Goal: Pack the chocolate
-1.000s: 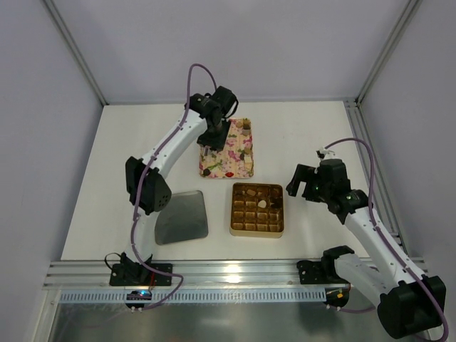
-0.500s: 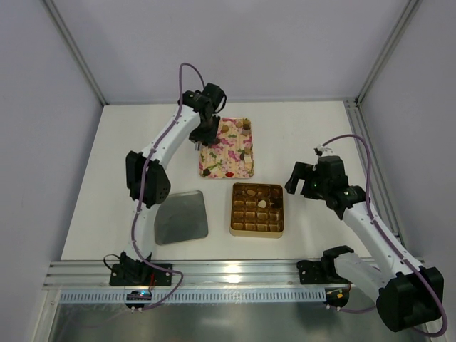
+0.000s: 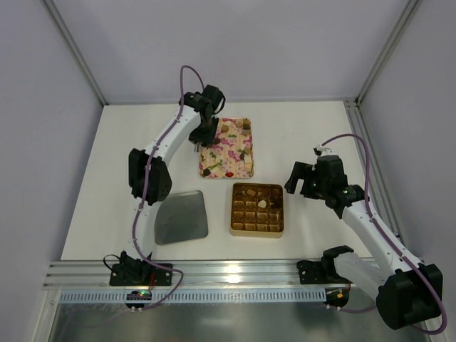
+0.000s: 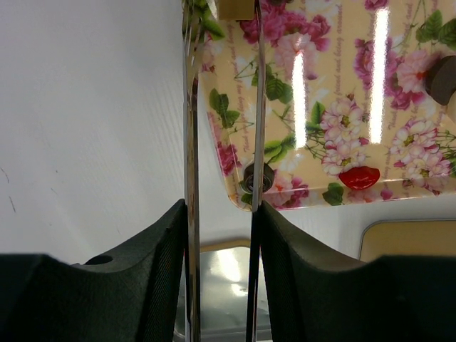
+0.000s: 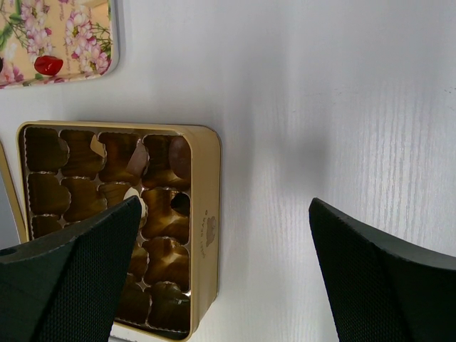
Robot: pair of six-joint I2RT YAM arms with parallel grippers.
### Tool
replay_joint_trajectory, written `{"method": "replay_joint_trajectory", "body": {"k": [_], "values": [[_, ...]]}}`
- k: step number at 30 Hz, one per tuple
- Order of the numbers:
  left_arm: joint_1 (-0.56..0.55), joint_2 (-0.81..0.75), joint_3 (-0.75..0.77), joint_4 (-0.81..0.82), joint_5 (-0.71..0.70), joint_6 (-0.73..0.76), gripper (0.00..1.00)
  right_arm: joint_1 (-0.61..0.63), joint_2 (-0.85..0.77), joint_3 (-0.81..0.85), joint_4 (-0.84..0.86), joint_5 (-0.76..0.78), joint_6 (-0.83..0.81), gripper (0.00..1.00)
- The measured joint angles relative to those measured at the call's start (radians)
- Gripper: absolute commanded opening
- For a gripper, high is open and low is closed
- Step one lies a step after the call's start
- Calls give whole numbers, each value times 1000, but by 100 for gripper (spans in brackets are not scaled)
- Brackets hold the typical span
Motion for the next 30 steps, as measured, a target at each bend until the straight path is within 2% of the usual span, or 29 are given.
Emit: {"method": "replay_joint_trajectory", "body": {"k": [4, 14, 30], "values": [[2, 7, 0, 2, 2, 1, 41, 0, 2, 0, 1, 0, 0, 100], [3, 10, 4, 2, 13, 3, 29, 0, 2, 0, 1, 0, 0, 100], [3, -23, 11, -7, 18, 1, 26, 0, 1, 0, 2, 0, 0, 100]]}}
